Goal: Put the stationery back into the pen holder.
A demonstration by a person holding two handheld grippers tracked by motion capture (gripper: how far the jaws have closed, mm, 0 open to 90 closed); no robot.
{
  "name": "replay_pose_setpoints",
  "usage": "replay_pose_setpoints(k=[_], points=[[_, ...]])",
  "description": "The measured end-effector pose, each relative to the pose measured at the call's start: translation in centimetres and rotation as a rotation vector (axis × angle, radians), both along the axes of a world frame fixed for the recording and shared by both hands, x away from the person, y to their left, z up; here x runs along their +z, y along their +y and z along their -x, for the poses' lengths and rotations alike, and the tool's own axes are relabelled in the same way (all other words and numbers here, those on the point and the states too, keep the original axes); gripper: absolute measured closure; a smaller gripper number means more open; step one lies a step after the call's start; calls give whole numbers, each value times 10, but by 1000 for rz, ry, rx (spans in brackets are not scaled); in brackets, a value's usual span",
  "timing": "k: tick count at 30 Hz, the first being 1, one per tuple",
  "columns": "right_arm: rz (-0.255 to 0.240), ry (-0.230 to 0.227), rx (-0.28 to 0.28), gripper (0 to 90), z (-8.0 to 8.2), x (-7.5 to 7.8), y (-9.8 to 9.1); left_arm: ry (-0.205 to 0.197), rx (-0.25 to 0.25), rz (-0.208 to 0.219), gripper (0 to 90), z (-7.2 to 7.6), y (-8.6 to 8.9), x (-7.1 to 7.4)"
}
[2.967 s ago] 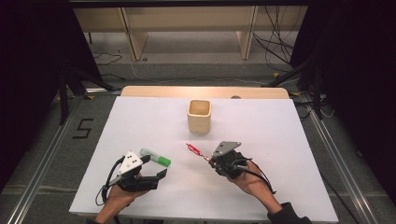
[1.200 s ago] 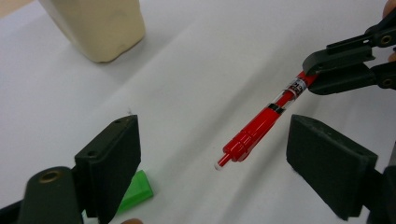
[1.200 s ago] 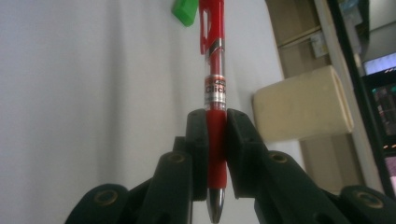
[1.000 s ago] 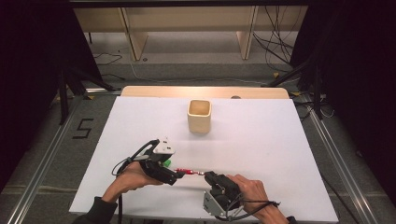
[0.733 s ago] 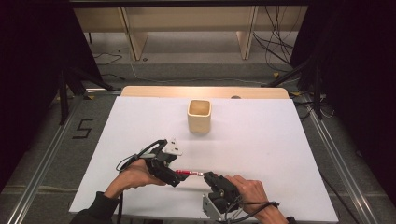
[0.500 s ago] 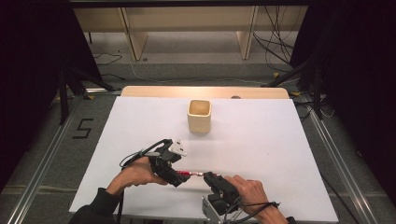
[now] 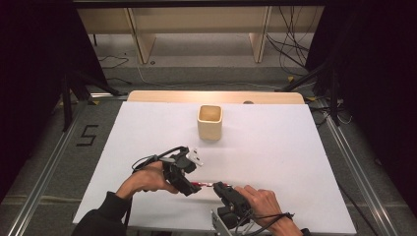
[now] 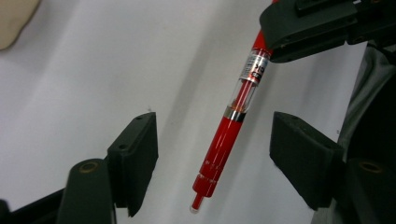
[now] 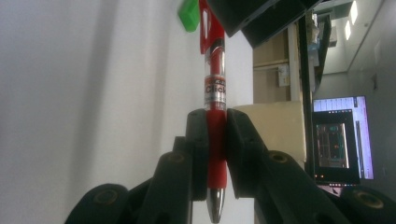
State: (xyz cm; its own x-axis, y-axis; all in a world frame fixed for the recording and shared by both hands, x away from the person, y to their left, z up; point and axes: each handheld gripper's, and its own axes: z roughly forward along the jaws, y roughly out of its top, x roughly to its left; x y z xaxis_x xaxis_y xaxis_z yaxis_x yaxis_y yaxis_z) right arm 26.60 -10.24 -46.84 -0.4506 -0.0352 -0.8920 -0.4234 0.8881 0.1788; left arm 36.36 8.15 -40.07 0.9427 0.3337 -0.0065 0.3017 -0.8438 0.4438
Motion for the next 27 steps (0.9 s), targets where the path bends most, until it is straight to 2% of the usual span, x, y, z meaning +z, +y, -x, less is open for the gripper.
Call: replay_pose_setpoints(k=[5, 15, 24, 27], points=[[8, -3, 3, 804, 0, -1, 0, 14, -53, -28, 416, 0, -7, -2], [25, -7, 12, 804, 1, -2, 1, 42, -104, -87, 547, -3, -15, -7], [34, -14, 21, 804, 2, -3, 2, 50, -145, -103, 607, -3, -24, -9], [38, -14, 24, 804, 2, -3, 2, 52, -149, -89, 626, -3, -24, -8]])
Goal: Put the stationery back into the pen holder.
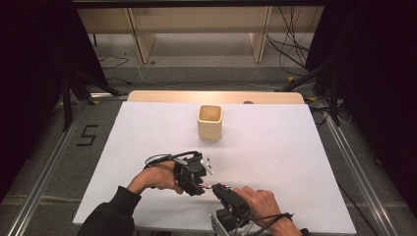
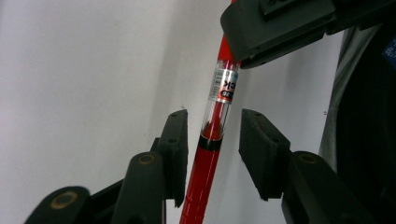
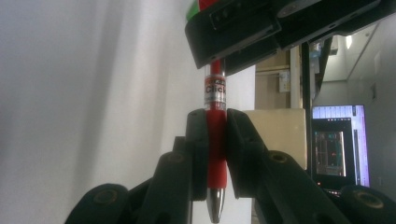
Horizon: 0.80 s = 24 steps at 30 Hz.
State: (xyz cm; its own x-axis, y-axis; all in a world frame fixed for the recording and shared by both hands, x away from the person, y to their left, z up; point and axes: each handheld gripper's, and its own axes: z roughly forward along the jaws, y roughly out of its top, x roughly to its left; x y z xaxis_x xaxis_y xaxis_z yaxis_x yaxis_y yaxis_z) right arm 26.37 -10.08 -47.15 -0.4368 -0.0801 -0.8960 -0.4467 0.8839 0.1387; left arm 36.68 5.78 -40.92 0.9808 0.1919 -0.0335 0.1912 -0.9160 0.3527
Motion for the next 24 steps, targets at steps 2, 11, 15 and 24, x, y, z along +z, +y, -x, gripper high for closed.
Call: replay_pose_setpoints(k=[2, 11, 15, 24], points=[[0, 1, 5, 804, 0, 0, 0, -1, -6, -8, 633, 0, -1, 0], [8, 2, 7, 805, 1, -2, 1, 8, -31, -23, 679, 0, -6, -5], [8, 3, 9, 804, 1, -2, 1, 15, -39, -26, 692, -1, -8, -5], [13, 5, 8, 804, 2, -4, 1, 16, -52, -30, 726, -1, -9, -6]])
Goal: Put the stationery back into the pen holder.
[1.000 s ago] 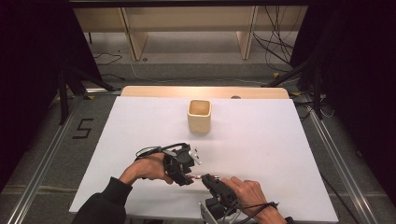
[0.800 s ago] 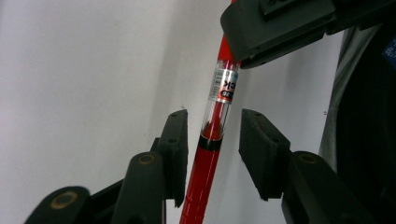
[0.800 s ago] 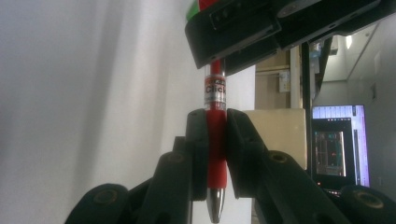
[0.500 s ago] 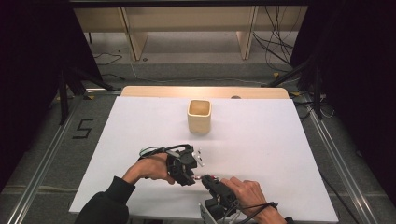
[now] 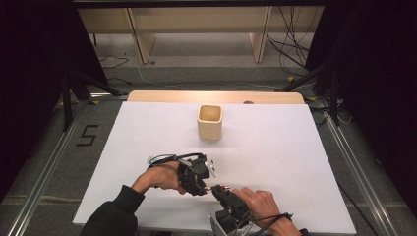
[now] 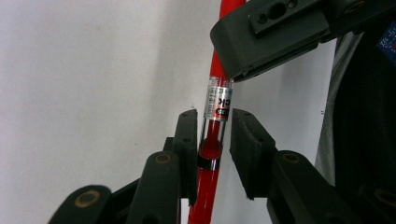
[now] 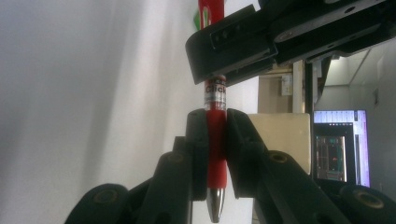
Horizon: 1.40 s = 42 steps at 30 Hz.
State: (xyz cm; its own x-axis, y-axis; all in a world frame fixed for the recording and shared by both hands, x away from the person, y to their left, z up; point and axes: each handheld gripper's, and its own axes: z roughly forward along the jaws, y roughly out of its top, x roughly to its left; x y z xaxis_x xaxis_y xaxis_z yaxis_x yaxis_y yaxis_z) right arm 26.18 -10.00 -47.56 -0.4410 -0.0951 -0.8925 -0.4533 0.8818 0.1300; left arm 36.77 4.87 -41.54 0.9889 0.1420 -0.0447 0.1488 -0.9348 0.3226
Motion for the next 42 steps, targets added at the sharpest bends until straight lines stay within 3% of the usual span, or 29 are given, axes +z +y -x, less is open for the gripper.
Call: replay_pose_setpoints(k=[20, 24, 26, 28, 33, 38, 42], points=[[9, -1, 39, 789, 1, 1, -2, 13, -48, -3, 790, 4, 0, 0], [1, 48, 16, 604, 2, 6, -4, 6, -44, -5, 791, 4, 3, 0], [-6, 49, 18, 542, 3, 9, -5, 4, -25, 7, 791, 3, 6, 1], [-30, 74, 19, 512, 5, 13, -9, -3, -9, 12, 791, 2, 10, 1], [-157, 145, -38, 434, 5, 20, -21, -8, 64, 78, 790, 0, 19, -1], [-326, 277, -130, 391, -4, 28, -34, -33, 154, 154, 790, -3, 28, -1], [-462, 384, -191, 380, -13, 32, -43, -58, 245, 243, 789, -5, 36, 1]])
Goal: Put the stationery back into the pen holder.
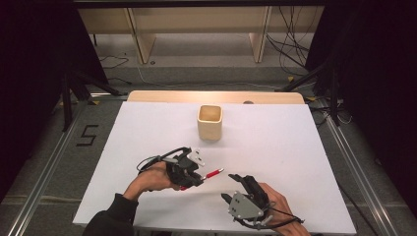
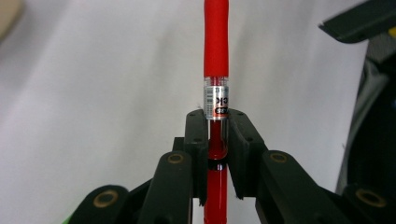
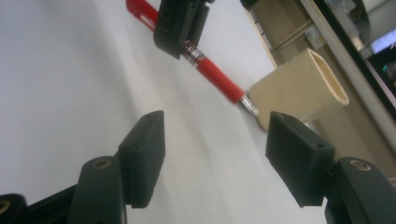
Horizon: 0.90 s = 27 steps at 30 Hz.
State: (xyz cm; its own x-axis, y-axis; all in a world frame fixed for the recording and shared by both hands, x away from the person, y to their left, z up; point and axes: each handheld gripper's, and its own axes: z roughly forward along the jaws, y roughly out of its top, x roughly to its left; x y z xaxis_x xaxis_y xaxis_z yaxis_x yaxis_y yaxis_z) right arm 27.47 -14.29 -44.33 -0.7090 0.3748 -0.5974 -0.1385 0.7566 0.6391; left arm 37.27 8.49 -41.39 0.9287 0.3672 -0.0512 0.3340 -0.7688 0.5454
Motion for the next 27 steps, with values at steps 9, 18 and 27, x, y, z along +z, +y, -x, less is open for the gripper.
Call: replay_pose_setpoints(k=[9, 18, 27], points=[[-289, 249, -62, 353, -17, 1, -20, -55, 169, 134, 789, -6, 12, 1], [-473, 389, -121, 332, -24, -1, -38, -105, 328, 264, 789, -13, 21, 0], [-568, 417, -173, 307, -27, -3, -51, -145, 421, 335, 787, -18, 26, 0]])
